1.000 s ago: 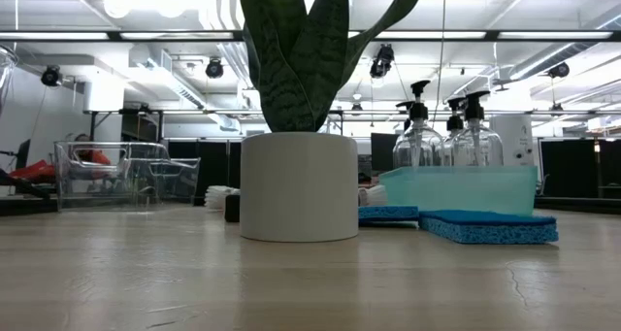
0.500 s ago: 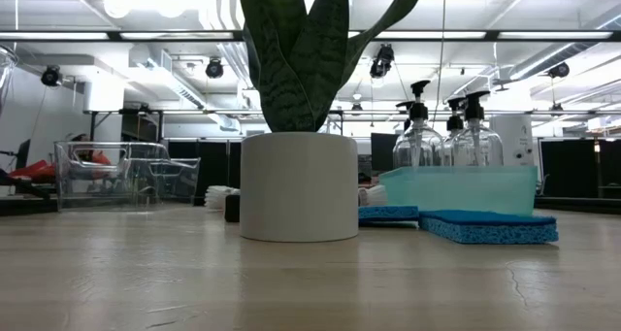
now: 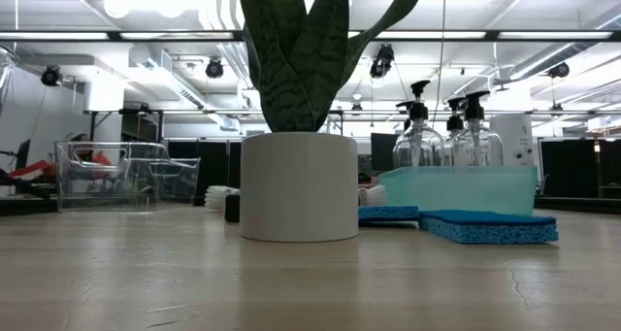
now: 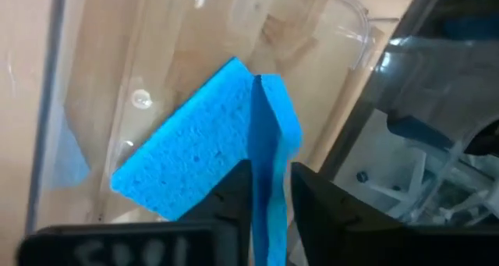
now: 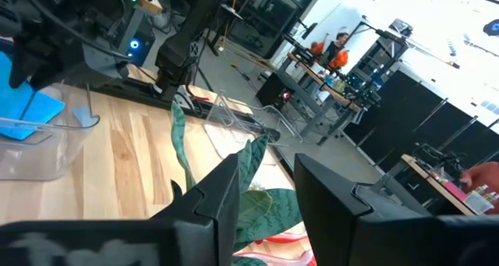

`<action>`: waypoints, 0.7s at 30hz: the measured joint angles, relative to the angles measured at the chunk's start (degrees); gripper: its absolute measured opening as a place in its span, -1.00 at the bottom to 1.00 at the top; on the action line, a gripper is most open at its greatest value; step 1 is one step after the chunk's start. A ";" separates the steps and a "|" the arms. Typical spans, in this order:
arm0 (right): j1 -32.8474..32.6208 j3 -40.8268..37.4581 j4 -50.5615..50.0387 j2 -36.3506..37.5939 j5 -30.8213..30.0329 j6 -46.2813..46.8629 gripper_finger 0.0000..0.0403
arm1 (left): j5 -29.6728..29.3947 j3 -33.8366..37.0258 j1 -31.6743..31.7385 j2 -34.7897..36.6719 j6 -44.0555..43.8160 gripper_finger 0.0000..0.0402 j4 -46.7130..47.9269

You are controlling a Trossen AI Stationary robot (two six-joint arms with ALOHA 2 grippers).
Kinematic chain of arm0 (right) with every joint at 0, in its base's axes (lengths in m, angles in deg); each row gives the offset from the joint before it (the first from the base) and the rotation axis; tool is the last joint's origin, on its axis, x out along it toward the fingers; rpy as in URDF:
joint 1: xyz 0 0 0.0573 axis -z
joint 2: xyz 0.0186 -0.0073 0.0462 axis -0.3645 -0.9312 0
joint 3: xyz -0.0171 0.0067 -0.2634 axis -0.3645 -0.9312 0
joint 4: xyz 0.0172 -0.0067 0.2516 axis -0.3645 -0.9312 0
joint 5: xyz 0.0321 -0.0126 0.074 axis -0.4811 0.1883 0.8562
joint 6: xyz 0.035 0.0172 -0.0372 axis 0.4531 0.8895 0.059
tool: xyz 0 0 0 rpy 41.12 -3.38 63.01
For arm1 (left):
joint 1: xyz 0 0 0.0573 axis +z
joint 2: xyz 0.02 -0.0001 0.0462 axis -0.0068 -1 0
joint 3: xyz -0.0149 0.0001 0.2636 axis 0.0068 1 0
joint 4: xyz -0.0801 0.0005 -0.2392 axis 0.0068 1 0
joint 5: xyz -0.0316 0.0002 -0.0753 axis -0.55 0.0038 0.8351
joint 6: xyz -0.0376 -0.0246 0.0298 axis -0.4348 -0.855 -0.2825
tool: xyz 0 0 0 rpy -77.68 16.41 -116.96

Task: Pick & Place Kitchen Sink Supplies
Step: Put the blue sponge into the bottom transparent bin

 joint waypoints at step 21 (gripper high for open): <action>-5.56 -0.58 -16.26 0.04 0.32 12.59 -0.47 | -10.53 0.00 -0.12 16.32 1.66 -0.13 -1.22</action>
